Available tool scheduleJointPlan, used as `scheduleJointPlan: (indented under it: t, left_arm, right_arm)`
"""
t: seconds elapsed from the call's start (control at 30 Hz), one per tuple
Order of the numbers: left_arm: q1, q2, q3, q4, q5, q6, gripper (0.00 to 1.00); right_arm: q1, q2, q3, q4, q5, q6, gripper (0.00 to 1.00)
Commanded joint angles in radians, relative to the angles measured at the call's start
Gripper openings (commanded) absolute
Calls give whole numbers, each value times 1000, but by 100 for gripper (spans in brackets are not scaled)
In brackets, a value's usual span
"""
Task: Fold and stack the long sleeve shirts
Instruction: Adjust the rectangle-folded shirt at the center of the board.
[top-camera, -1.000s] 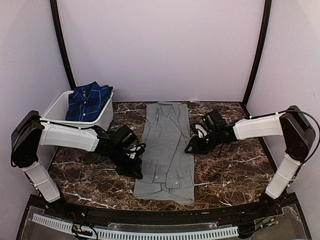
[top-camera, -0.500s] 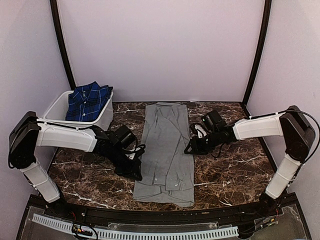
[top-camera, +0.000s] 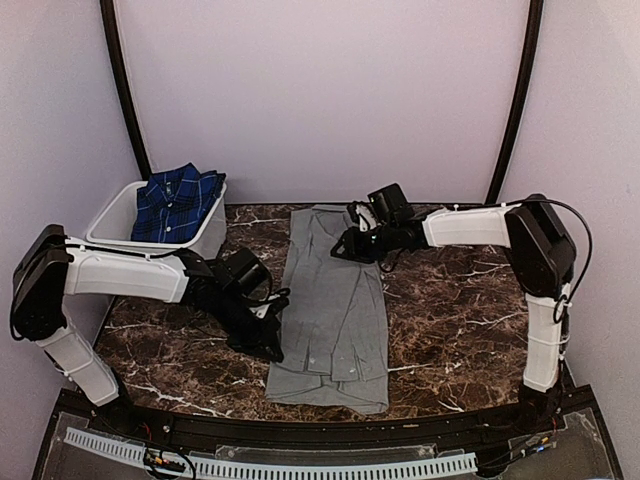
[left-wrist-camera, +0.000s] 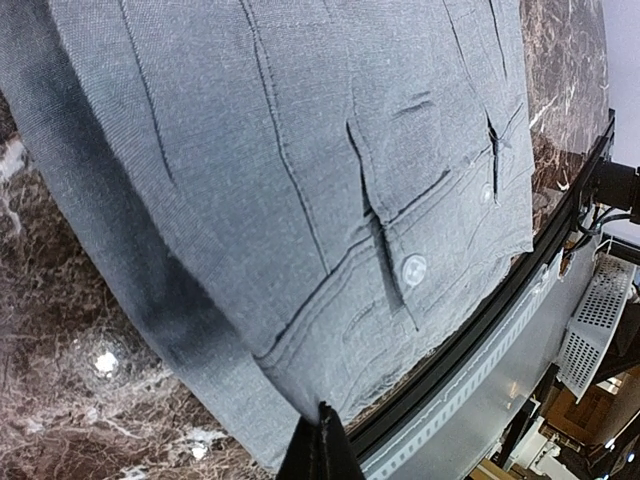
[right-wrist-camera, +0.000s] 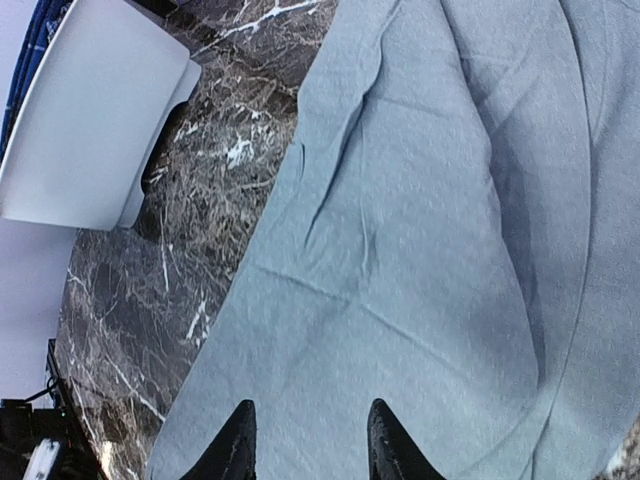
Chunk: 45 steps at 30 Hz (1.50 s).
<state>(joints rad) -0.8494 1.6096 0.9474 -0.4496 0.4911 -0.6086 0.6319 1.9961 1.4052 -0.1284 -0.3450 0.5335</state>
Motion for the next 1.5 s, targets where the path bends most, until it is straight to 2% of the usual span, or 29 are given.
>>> scheduleJointPlan:
  t: [0.0,0.3,0.6,1.07,1.23,1.33,1.47]
  left_arm:
    - [-5,-49,-7,-52,11,22,0]
    - [-5,-40,-36,-23,28,10,0]
    - [-5,-9,-55,0,33,12,0]
    - [-5,37,-72,25,30,6,0]
    - [-5,22,-53,-6,-12,6,13]
    - [-4,4,-38,-21,-28,6,25]
    - [-4,-25,-14,-55,-56,9,31]
  right_arm:
    - [-13,103,124,48,-18,25,35]
    - [-46,278,263,58,-47,64,35]
    - [-100,385,354,63,-85,91,35]
    - [-120,446,426,37,-110,91,35]
    - [-120,396,432,-2,-100,55,35]
    - [-119,350,433,-28,-97,37,36]
    - [-115,275,403,-46,-101,19,36]
